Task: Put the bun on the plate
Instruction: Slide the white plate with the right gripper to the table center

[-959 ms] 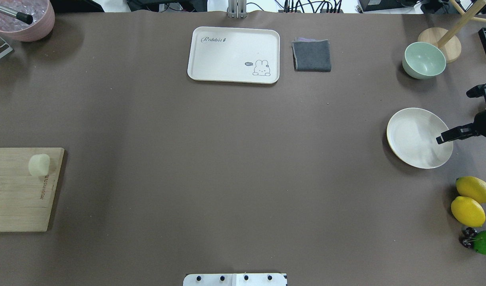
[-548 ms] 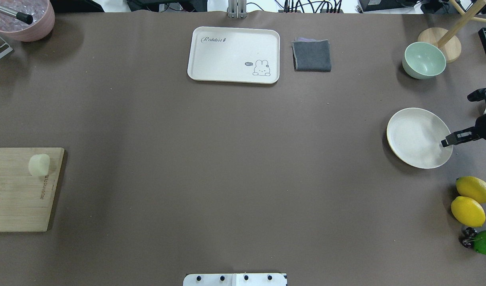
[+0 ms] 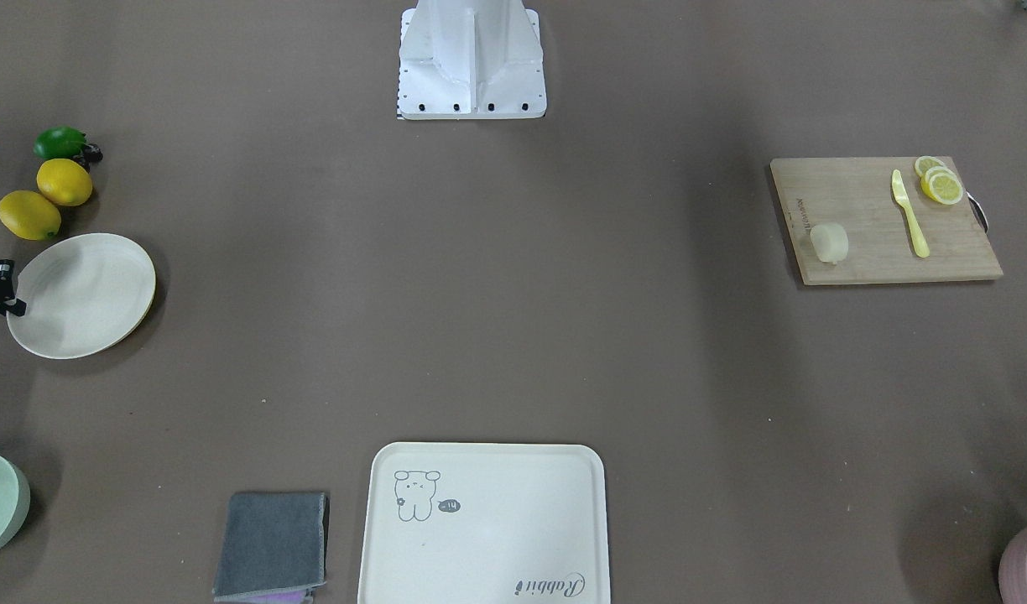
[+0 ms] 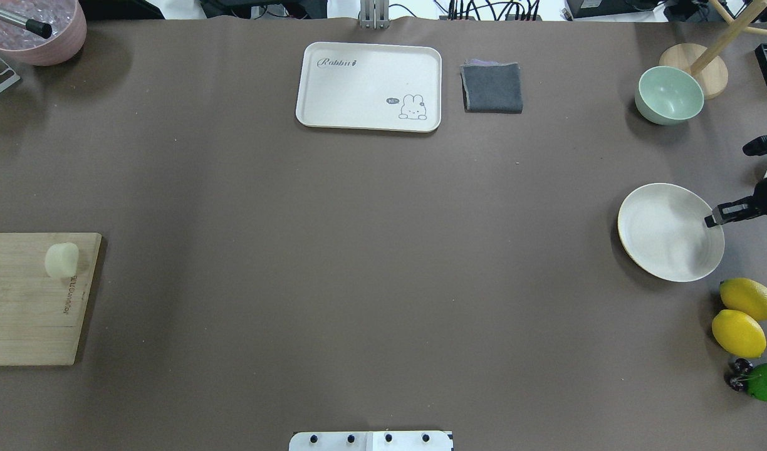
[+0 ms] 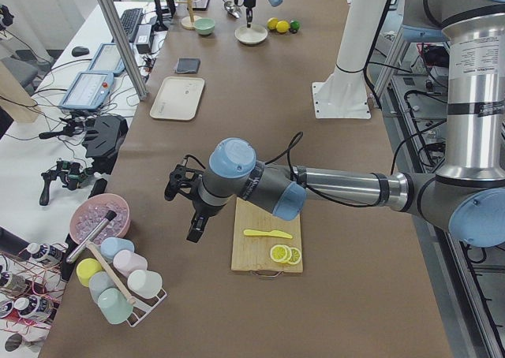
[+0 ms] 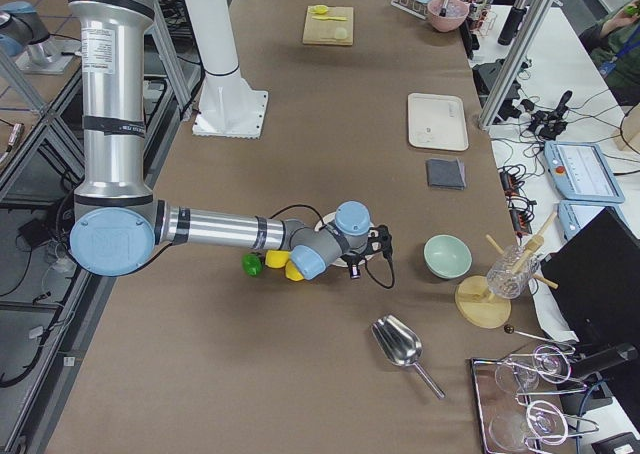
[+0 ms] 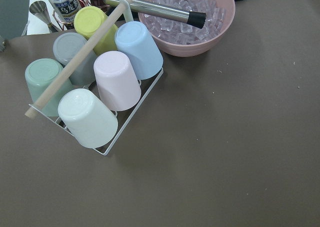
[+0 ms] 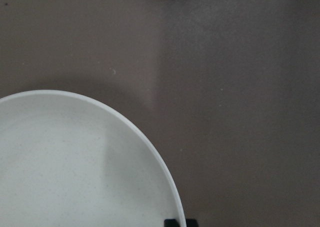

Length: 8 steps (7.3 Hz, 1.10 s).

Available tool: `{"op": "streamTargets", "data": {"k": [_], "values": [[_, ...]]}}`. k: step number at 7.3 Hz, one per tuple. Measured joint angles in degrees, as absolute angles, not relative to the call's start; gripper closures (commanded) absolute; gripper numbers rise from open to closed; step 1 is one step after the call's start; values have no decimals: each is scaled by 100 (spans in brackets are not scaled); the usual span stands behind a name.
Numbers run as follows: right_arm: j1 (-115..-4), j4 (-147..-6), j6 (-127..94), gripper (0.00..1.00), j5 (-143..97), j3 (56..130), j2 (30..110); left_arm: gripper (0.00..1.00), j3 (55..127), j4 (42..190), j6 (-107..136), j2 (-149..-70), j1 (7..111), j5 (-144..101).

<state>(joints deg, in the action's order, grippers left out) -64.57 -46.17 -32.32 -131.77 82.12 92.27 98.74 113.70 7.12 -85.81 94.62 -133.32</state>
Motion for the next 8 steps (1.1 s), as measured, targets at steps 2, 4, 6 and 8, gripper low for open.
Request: {"op": "streamTargets", "data": {"k": [2, 4, 6, 8], "values": [[-7022, -4626, -3447, 100, -13871, 8219, 9148, 2, 9877, 11357, 712, -8586, 9463, -13333], [-7316, -4622, -3893, 100, -14375, 8381, 8880, 2, 9877, 11346, 712, -8585, 9465, -13333], [-6807, -4627, -4949, 100, -14300, 8837, 8243, 2, 9860, 11339, 712, -8580, 9462, -13333], [-5512, -4669, -6372, 100, -13224, 9329, 7423, 2, 9814, 11336, 712, -8576, 9459, -13333]]}}
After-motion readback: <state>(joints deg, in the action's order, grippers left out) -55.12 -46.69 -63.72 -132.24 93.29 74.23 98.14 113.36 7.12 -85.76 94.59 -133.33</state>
